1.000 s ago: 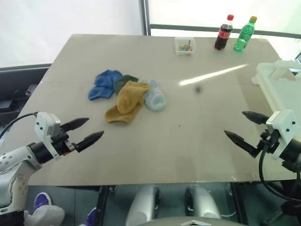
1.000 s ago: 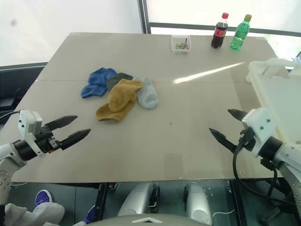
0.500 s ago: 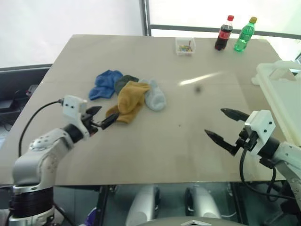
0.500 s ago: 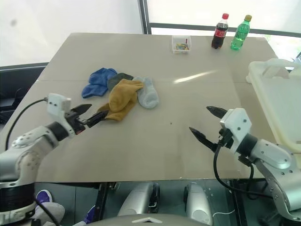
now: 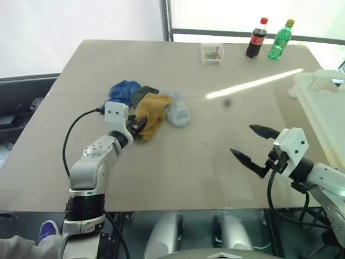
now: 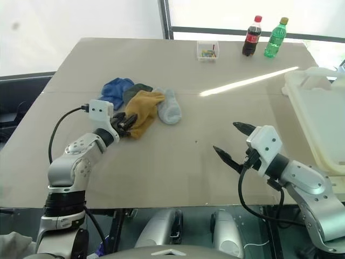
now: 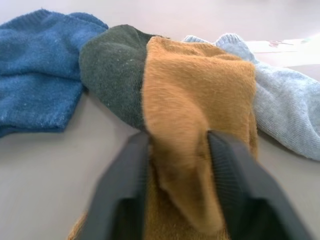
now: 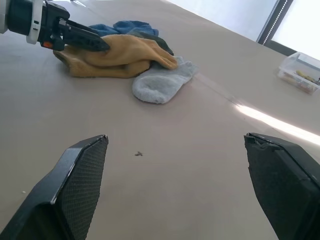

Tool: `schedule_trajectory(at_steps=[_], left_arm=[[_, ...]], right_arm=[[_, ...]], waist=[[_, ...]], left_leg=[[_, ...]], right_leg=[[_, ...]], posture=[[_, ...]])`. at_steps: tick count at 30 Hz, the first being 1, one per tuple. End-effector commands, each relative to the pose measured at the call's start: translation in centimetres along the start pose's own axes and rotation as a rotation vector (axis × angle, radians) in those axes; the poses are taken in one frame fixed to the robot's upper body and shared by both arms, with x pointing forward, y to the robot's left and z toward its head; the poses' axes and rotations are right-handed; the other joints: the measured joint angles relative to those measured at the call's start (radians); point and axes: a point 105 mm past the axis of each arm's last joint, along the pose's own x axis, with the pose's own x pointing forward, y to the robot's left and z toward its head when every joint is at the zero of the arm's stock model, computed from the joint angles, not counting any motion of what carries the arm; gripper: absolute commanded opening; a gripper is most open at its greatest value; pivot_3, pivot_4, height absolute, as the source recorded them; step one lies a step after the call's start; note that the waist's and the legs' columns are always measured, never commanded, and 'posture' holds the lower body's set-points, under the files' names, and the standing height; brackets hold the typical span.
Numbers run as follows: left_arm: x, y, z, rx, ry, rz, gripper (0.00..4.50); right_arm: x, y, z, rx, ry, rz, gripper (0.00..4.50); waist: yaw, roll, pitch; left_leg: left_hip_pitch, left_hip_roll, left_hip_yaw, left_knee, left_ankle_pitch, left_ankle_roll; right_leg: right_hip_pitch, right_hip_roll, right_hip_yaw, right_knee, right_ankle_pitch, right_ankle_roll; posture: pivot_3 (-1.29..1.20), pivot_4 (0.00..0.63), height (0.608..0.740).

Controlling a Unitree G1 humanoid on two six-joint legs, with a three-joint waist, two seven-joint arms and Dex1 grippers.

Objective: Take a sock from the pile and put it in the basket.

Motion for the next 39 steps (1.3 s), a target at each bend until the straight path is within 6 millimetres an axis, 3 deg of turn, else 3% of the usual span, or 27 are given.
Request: schedule_trajectory(at_steps=[1, 7, 13, 19, 28, 39], left_arm=[[0.1, -0.2, 1.4, 0.02, -0.066, 0.006, 0.04], [-0.4, -0.2, 2.0, 0.016, -0.1, -0.03, 0.04], [-1.5, -1.6, 2.5, -0.01, -0.128, -0.199, 0.04], [-3.4, -4.6, 0.6, -0.031, -0.022, -0.428, 0.04], [-5.6, -5.8, -2.3, -0.034, 0.149, -0.525, 0.04], [-8.5, -3.9, -2.8, -0.173, 0.248, -0.595, 0.04]], right_arm=[[-0.1, 0.3, 1.2, -0.044, -0.047, -0.005, 4.5], [-0.1, 0.8, 1.2, -0.036, -0.058, 0.019, 4.5], [0.1, 0.9, 1.1, -0.033, -0.065, 0.038, 4.5], [0.3, 1.0, 1.2, -0.033, -0.071, 0.05, 4.5], [0.2, 1.1, 1.0, -0.031, -0.064, 0.05, 4.5], [0.5, 1.3, 0.8, -0.022, -0.066, 0.056, 4.5]], waist=[[0.0, 0.0, 0.0], [0.0, 0.0, 0.0], [0.0, 0.0, 0.0], [-0.001, 0.0, 0.0], [-0.001, 0.0, 0.0], [-0.002, 0.001, 0.0]], left_leg=[[0.0, 0.0, 0.0, 0.0, 0.0, 0.0], [0.0, 0.0, 0.0, 0.001, 0.0, 0.0], [0.0, 0.0, 0.0, 0.001, 0.0, 0.0], [0.0, 0.0, 0.0, 0.001, 0.0, 0.0], [0.0, 0.0, 0.0, 0.001, -0.002, 0.003], [0.001, 0.001, 0.0, 0.001, -0.002, 0.003]], right_leg=[[0.0, 0.0, 0.0, 0.0, 0.0, 0.0], [0.0, 0.0, 0.0, 0.0, 0.0, 0.0], [0.0, 0.0, 0.0, 0.0, 0.0, 0.0], [0.0, -0.001, 0.0, 0.0, 0.0, 0.0], [0.0, -0.001, 0.001, 0.0, 0.0, -0.001], [0.0, 0.0, 0.001, 0.0, -0.002, -0.004]], posture=[[0.0, 0.15, 0.729], [0.0, 0.15, 0.729], [0.0, 0.15, 0.729], [0.0, 0.15, 0.729], [0.0, 0.15, 0.729], [0.0, 0.15, 0.729]])
